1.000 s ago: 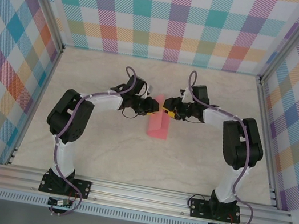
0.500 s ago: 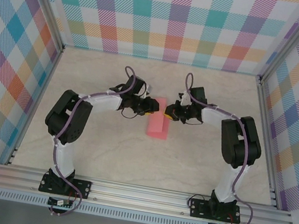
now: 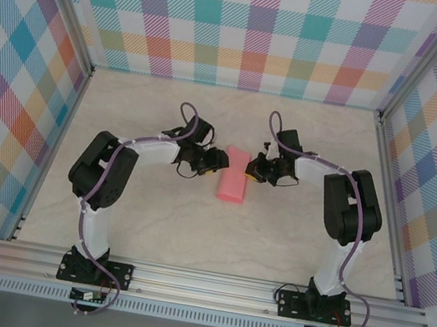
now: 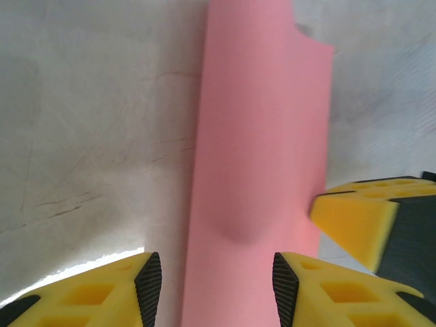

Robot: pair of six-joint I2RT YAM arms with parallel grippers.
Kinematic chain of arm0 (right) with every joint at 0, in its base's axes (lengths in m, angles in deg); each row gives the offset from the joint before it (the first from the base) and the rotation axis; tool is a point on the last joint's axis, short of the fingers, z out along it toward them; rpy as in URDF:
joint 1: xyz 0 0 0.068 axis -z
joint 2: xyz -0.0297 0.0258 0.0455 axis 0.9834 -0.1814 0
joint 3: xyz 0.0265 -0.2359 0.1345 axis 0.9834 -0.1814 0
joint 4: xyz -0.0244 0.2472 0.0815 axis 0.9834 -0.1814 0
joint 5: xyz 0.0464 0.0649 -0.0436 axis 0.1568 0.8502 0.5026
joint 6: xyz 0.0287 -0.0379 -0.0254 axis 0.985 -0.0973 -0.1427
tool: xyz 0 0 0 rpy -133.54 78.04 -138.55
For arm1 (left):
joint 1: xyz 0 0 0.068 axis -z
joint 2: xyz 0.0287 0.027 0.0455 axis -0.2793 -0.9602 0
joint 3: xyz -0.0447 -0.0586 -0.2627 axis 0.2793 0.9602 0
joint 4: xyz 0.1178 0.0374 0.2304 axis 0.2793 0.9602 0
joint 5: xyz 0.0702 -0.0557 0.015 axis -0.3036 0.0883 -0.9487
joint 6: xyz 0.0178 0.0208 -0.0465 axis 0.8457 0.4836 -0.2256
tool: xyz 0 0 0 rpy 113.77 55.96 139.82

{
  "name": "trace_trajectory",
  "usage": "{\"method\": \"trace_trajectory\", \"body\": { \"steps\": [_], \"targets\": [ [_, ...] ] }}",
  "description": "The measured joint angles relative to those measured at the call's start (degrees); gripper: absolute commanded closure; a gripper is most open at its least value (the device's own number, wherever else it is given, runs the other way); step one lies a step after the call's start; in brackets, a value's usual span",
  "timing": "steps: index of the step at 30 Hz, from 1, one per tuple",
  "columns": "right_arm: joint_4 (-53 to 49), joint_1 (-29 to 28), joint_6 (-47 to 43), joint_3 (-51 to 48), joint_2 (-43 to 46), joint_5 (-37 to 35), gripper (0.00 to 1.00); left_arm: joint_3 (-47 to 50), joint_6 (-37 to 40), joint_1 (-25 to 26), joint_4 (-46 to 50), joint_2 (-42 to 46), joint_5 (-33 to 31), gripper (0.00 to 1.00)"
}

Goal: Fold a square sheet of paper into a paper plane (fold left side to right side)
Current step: First fold in half a square sheet of paper at the center of the table.

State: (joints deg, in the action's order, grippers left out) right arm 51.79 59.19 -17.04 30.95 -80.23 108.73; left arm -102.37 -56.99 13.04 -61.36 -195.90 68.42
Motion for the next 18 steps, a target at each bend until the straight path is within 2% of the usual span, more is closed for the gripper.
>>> {"method": "trace_trajectory", "body": {
  "steps": [8,14,18],
  "targets": [
    [-0.20,0.00,-0.35,0.00,-0.02,-0.79,0.90,-1.20,-0.85,0.98,0.22,-2.32,0.46,0.54],
    [-0.72,0.00,-1.33,0.00,0.00,-1.29,0.70,-2.78,-0.83,1.05,1.09,-3.04,0.39,0.56],
    [-2.45,0.04,-2.14,-0.02,1.33,-3.50,0.63,-2.78,-0.83,1.05,1.62,-3.56,0.37,0.56]
  ]
}}
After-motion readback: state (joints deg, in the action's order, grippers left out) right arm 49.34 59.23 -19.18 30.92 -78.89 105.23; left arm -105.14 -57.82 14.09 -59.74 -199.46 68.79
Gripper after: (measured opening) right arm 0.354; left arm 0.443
